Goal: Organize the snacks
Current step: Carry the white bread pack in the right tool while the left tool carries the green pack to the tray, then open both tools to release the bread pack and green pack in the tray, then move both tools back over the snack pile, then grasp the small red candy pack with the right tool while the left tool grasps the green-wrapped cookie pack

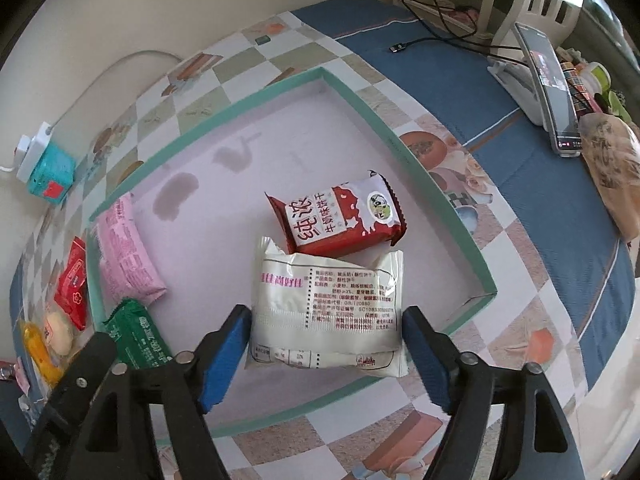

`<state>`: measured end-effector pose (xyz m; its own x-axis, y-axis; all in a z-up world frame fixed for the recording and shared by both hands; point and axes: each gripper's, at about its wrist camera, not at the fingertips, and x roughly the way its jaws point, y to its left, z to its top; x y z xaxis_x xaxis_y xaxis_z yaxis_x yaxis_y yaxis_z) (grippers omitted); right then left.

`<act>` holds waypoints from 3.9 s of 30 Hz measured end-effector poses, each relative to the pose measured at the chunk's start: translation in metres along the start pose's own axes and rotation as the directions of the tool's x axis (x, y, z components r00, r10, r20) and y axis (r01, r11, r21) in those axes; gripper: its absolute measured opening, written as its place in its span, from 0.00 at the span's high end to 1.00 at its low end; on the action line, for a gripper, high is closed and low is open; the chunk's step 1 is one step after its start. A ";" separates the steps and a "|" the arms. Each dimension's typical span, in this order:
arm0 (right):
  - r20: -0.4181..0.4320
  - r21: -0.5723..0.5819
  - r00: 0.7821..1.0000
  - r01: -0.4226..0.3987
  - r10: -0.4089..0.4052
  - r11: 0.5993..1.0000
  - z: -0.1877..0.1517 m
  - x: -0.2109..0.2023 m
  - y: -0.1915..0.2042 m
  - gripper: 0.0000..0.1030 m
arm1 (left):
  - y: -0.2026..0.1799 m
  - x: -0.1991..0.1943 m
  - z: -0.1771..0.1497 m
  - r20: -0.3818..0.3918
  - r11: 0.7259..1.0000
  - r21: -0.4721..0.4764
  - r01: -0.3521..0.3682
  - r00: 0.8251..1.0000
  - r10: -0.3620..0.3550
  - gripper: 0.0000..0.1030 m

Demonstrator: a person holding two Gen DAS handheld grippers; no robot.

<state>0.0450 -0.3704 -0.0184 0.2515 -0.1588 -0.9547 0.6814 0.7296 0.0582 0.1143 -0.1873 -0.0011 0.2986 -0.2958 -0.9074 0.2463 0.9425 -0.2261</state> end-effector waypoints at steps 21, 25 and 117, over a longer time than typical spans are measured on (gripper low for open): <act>0.036 -0.177 0.995 -0.086 0.094 0.980 -0.016 -0.010 0.063 0.00 | 0.129 -0.023 -0.001 -0.011 0.910 -0.314 -0.272 0.959 0.283 0.03; 0.057 -0.241 0.990 -0.111 0.128 0.964 -0.028 -0.019 0.088 0.00 | 0.159 -0.033 -0.004 -0.011 0.886 -0.383 -0.260 0.961 0.277 0.03; 0.000 -0.690 0.954 -0.217 0.300 0.690 -0.112 0.028 0.243 0.71 | 0.264 -0.026 -0.018 -0.013 0.844 -0.428 -0.324 0.936 0.352 0.43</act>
<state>0.1407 -0.1226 -0.0636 0.4446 0.0672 -0.8932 -0.0588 0.9972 0.0458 0.1554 0.0724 -0.0433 0.3538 0.0572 -0.9336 -0.2834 0.9578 -0.0487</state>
